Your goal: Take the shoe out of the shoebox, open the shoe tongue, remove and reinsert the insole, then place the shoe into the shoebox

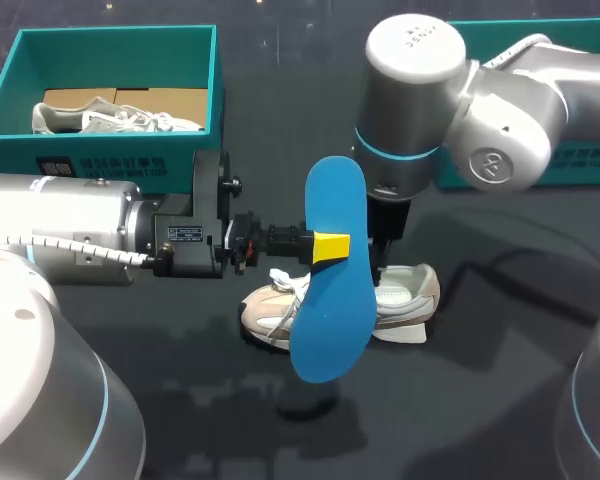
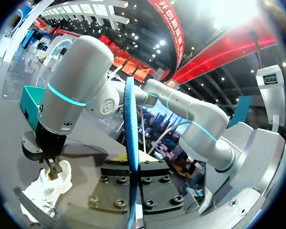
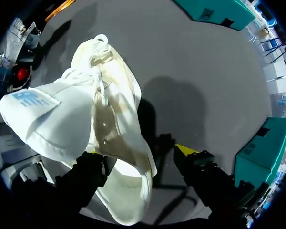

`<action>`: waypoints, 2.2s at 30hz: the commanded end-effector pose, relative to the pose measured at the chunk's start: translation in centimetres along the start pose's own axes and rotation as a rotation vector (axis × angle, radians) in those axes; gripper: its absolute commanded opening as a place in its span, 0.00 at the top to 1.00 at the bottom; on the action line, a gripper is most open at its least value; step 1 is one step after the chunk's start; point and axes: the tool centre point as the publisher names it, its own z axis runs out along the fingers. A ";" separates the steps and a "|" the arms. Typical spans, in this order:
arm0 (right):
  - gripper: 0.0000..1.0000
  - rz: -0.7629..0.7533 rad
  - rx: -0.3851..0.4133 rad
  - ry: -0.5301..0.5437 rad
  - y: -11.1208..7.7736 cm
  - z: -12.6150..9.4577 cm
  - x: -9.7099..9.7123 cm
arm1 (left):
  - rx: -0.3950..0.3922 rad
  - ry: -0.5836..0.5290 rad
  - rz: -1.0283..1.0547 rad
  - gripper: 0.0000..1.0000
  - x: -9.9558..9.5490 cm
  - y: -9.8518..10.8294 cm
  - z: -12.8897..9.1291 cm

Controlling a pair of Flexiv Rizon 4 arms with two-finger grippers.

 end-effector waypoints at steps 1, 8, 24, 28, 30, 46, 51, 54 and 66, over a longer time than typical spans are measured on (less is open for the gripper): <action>0.28 -0.002 0.001 0.011 0.2 1.0 -0.1 | 0.004 -0.003 0.000 1.00 0.1 0.2 0.1; 0.32 -0.017 -0.001 0.029 0.2 1.9 0.1 | 0.004 -0.003 0.000 1.00 0.1 0.2 0.1; 0.51 -0.081 0.017 0.045 0.3 2.7 0.6 | 0.004 -0.003 0.000 1.00 0.1 0.2 0.1; 0.54 -0.090 0.025 0.056 0.4 2.9 0.6 | 0.004 -0.003 0.000 1.00 0.1 0.2 0.1; 0.63 -0.093 0.028 0.060 0.4 2.9 0.7 | 0.004 -0.003 0.000 1.00 0.1 0.2 0.1; 1.00 -0.120 0.072 0.094 0.4 2.4 1.1 | 0.004 -0.003 0.000 1.00 0.1 0.2 0.1; 1.00 -0.092 0.066 0.124 0.0 1.6 1.4 | 0.004 -0.003 0.000 1.00 0.1 0.2 0.1; 1.00 -0.070 0.058 0.141 -0.2 0.9 1.6 | 0.004 -0.003 0.000 1.00 0.1 0.2 0.1; 1.00 0.314 -0.039 0.171 -0.1 -3.0 4.4 | 0.004 -0.003 0.000 1.00 0.1 0.2 0.1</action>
